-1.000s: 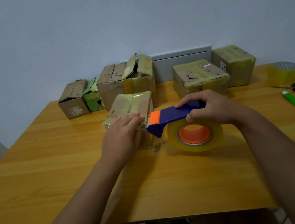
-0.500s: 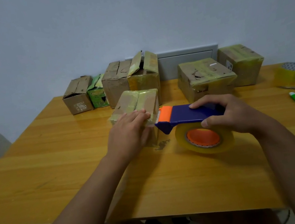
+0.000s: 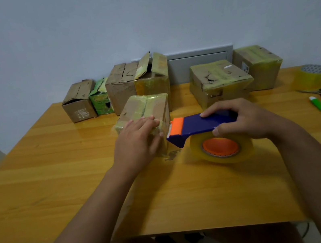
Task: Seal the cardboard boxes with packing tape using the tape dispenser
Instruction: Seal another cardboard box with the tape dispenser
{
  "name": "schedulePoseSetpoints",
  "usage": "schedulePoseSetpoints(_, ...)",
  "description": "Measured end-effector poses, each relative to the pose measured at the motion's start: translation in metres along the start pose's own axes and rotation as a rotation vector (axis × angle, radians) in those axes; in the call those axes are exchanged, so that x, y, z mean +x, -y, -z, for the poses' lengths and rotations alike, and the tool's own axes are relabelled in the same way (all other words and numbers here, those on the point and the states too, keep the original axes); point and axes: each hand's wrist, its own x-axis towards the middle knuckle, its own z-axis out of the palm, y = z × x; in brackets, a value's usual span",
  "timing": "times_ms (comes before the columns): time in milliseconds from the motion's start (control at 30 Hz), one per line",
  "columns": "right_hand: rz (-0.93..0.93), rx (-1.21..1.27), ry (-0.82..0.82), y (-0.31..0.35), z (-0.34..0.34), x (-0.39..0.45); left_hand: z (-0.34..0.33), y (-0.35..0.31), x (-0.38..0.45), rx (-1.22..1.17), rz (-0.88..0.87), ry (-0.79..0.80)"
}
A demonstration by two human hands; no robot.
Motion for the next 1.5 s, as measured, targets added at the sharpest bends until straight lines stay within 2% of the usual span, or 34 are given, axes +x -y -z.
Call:
schedulePoseSetpoints(100, 0.002, -0.077, 0.051, 0.014, 0.000, 0.022, 0.002, 0.005, -0.001, -0.022, -0.039, 0.022)
schedulePoseSetpoints(300, -0.015, -0.047, 0.049, 0.027, 0.008, 0.042, 0.013, 0.009, 0.001, -0.045, -0.063, 0.122)
schedulePoseSetpoints(433, -0.054, -0.229, 0.164, 0.013, -0.008, 0.039, 0.014, 0.011, 0.002, -0.054, -0.059, 0.107)
schedulePoseSetpoints(633, -0.084, -0.062, -0.075, -0.012, -0.003, 0.016, 0.022, 0.004, 0.003, 0.003, -0.024, 0.141)
schedulePoseSetpoints(833, -0.096, 0.155, -0.474, -0.029, -0.026, 0.015, 0.035, -0.017, 0.002, 0.134, 0.045, 0.293)
schedulePoseSetpoints(967, -0.094, 0.222, -0.623, -0.028, -0.054, 0.026, 0.034, -0.030, 0.005, 0.158, 0.127, 0.215)
schedulePoseSetpoints(1033, -0.083, 0.213, -0.674, -0.027, -0.066, 0.030, 0.027, -0.034, 0.007, 0.192, 0.157, 0.175)
schedulePoseSetpoints(1167, -0.061, 0.187, -0.698, -0.026, -0.077, 0.033, 0.021, -0.034, 0.006, 0.242, 0.110, 0.078)
schedulePoseSetpoints(1400, -0.040, 0.176, -0.711, -0.029, -0.078, 0.030, 0.025, -0.032, 0.003, 0.278, 0.112, 0.177)
schedulePoseSetpoints(1500, -0.039, 0.176, -0.726, -0.032, -0.079, 0.029, 0.020, -0.027, 0.003, 0.250, 0.064, 0.100)
